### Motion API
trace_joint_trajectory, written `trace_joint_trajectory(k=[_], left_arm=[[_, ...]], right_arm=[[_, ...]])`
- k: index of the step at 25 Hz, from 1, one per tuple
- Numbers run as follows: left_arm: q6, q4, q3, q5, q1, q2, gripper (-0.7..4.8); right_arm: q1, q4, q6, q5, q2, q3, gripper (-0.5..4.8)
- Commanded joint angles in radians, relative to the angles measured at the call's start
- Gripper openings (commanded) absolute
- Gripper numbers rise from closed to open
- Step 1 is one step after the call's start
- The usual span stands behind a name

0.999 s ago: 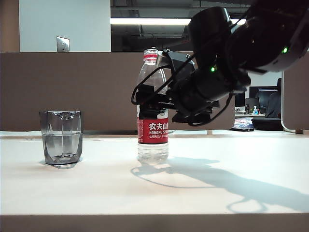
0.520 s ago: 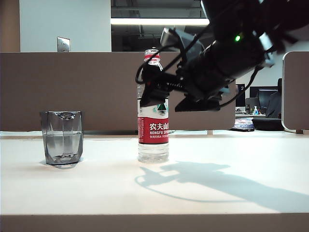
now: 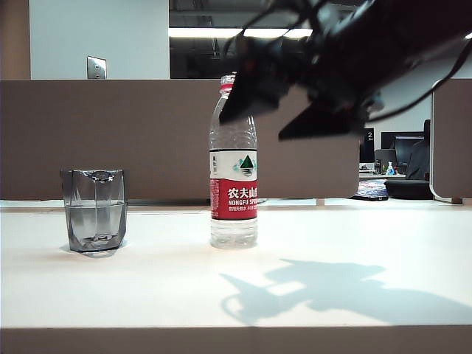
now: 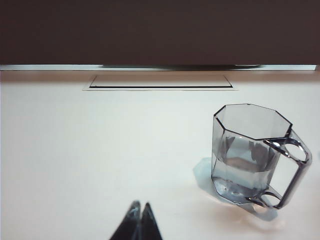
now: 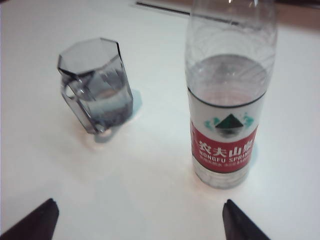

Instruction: Pick up the mineral water bottle on the table and pour water into the mug until it's half full.

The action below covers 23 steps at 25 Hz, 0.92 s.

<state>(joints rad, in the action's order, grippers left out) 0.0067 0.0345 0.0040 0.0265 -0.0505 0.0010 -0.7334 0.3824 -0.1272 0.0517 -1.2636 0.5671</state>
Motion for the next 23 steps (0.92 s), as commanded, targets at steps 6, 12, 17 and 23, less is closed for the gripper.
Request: trace_joint_trajectory(k=[6, 12, 17, 23], left_arm=[[0.0, -0.013, 0.003, -0.004, 0.002, 0.0, -0.05], [0.0, -0.013, 0.003, -0.004, 0.002, 0.0, -0.05], [0.0, -0.013, 0.003, -0.004, 0.002, 0.0, -0.05], [0.0, -0.013, 0.003, -0.004, 0.002, 0.0, -0.05]], right_arm=[[-0.008, -0.142, -0.026, -0.006, 0.263, -0.058, -0.06], [-0.007, -0.279, -0.023, 0.059, 0.418, -0.059, -0.05], [-0.007, -0.281, -0.023, 0.059, 0.432, -0.058, -0.05], [-0.007, -0.281, -0.023, 0.059, 0.432, -0.058, -0.05]])
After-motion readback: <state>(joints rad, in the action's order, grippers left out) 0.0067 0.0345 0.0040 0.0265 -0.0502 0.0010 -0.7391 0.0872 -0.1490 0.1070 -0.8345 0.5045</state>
